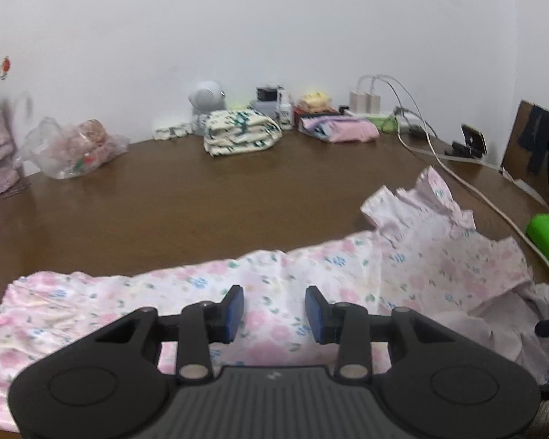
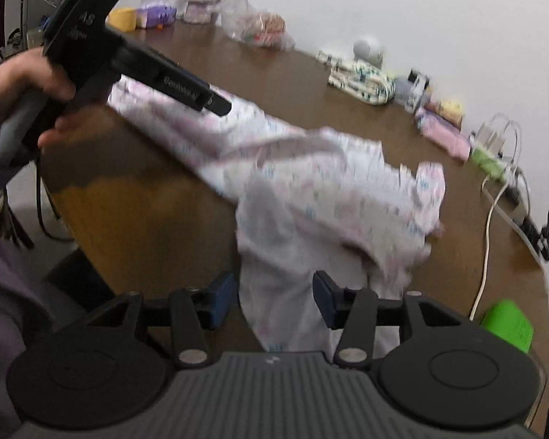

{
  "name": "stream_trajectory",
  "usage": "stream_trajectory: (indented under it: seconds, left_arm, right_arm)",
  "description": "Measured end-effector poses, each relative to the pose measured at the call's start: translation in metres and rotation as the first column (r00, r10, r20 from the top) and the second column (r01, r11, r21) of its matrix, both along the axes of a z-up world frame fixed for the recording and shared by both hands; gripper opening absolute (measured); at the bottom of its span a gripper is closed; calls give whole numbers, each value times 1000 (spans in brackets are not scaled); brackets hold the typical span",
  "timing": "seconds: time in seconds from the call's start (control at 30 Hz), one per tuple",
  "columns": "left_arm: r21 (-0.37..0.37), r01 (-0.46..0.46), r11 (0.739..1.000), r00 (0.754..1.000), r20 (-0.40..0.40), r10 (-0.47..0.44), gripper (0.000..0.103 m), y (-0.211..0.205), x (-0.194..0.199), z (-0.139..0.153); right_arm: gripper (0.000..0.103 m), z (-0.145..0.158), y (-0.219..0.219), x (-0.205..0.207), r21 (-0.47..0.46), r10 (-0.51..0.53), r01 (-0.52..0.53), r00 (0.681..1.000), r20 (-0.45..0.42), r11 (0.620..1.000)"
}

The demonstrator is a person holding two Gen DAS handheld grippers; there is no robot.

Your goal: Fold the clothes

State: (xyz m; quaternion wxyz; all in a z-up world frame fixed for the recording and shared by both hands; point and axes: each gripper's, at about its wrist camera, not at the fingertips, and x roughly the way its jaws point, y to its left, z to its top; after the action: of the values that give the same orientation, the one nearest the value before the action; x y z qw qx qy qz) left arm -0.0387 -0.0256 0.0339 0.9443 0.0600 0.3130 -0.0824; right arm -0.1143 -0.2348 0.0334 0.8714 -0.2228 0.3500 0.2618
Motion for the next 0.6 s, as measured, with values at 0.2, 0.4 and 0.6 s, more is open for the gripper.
stream_trajectory:
  seconds: [0.2, 0.4, 0.6]
  left_arm:
    - [20, 2, 1000, 998, -55, -1, 36, 0, 12, -17]
    - [-20, -2, 1000, 998, -59, 1, 38, 11, 7, -23]
    - [-23, 5, 1000, 998, -61, -7, 39, 12, 7, -22]
  right_arm:
    - [3, -1, -20, 17, 60, -88, 92, 994, -65, 994]
    - [3, 44, -23, 60, 145, -161, 153, 986, 43, 978]
    - [8, 10, 17, 122, -56, -253, 261, 960, 119, 964]
